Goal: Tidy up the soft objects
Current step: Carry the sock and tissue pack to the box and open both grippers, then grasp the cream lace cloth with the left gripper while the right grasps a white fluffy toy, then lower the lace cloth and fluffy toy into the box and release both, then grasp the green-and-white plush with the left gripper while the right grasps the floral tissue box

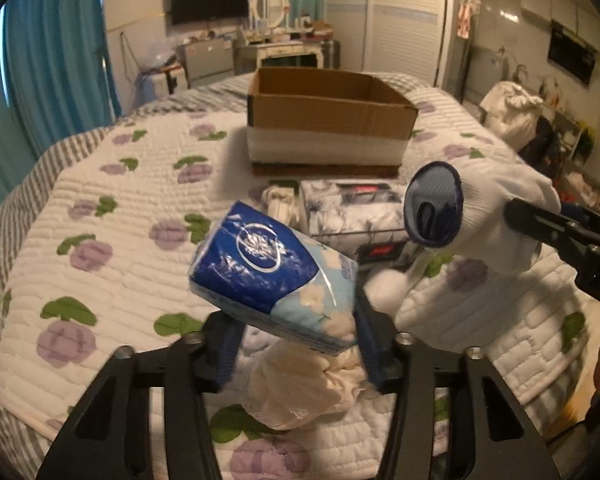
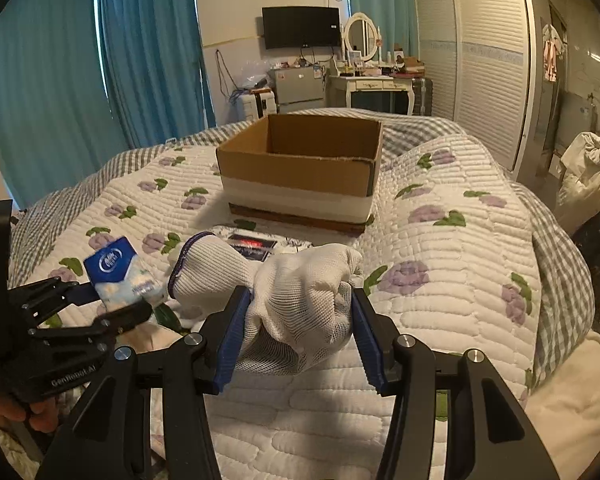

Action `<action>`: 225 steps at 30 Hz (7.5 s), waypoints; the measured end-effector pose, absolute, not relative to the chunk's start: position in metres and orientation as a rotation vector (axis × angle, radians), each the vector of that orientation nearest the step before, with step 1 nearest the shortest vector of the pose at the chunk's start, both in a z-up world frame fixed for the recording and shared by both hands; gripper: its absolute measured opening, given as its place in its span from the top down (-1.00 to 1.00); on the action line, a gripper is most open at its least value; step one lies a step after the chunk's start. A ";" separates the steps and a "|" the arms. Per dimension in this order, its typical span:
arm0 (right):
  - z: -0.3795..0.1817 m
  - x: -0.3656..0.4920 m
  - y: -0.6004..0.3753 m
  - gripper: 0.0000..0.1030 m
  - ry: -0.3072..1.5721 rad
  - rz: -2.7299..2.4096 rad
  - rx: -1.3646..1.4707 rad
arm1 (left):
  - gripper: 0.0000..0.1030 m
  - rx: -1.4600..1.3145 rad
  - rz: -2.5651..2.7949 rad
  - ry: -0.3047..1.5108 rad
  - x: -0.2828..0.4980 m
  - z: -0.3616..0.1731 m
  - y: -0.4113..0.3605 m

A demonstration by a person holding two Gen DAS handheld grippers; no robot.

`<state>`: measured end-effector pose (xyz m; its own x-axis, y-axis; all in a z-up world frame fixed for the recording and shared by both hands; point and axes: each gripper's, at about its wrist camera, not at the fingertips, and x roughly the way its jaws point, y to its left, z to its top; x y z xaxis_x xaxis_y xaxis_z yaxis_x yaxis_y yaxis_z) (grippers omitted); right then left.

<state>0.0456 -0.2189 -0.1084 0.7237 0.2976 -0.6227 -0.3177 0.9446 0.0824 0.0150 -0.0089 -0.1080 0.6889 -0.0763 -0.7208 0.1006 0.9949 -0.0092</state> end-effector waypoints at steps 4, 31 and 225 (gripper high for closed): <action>-0.103 0.044 -0.220 0.02 0.670 0.339 -0.030 | 0.09 0.023 -0.112 0.782 0.015 -0.098 -0.010; -0.027 0.284 -0.177 0.02 0.575 0.287 -0.178 | 0.07 0.127 -0.192 0.666 0.253 -0.038 -0.032; -0.018 0.064 -0.186 -1.00 0.605 0.410 -0.223 | -0.97 0.047 0.101 0.466 0.020 0.007 0.030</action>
